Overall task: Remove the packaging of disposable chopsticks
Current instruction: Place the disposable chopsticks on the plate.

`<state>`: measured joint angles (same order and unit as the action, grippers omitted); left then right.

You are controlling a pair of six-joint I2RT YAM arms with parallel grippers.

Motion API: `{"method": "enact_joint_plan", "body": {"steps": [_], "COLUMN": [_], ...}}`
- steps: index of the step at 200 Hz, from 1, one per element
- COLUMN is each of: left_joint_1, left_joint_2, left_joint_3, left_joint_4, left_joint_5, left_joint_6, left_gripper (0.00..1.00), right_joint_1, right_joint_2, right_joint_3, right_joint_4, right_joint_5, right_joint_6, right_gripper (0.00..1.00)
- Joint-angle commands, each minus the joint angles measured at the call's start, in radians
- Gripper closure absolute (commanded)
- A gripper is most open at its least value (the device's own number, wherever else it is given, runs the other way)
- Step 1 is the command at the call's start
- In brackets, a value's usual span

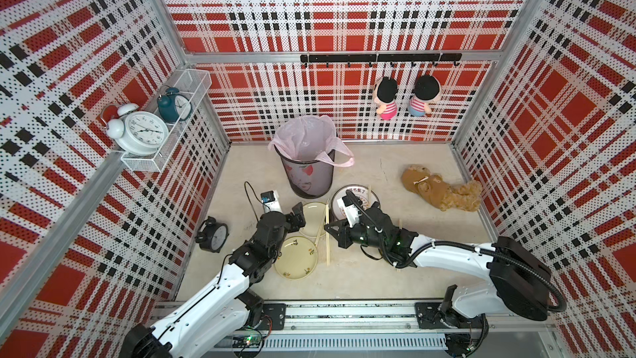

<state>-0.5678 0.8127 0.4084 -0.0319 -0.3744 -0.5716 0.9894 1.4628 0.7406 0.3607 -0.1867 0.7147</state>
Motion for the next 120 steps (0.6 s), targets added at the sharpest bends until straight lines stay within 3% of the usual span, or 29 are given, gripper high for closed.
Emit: {"method": "enact_joint_plan", "body": {"steps": [1,31,65,120], "left_joint_1": [-0.027,-0.033,-0.023,-0.067], "left_joint_2": [0.011,-0.050,-0.078,-0.090], "left_joint_3": [-0.036,-0.111,-0.124,-0.155], "left_joint_4": [0.062,0.131,0.085,0.098], "left_joint_5": [-0.013,-0.014,-0.037,-0.017], "left_joint_6": [-0.068,-0.109,-0.119,-0.139], "left_gripper": [0.12,0.16,0.20,0.22], "right_joint_1": [0.014,0.023,0.024,0.026], "right_joint_2": [0.066,0.140,0.210,0.296], "right_joint_3": [0.044,0.092,0.151,0.117], "right_joint_4": [-0.026,-0.055,-0.080,0.156], "right_joint_5": [-0.032,-0.053,-0.104,-0.195], "right_joint_6": [0.107,0.164,0.233,0.385], "right_gripper": [1.00,1.00,1.00,1.00]}}
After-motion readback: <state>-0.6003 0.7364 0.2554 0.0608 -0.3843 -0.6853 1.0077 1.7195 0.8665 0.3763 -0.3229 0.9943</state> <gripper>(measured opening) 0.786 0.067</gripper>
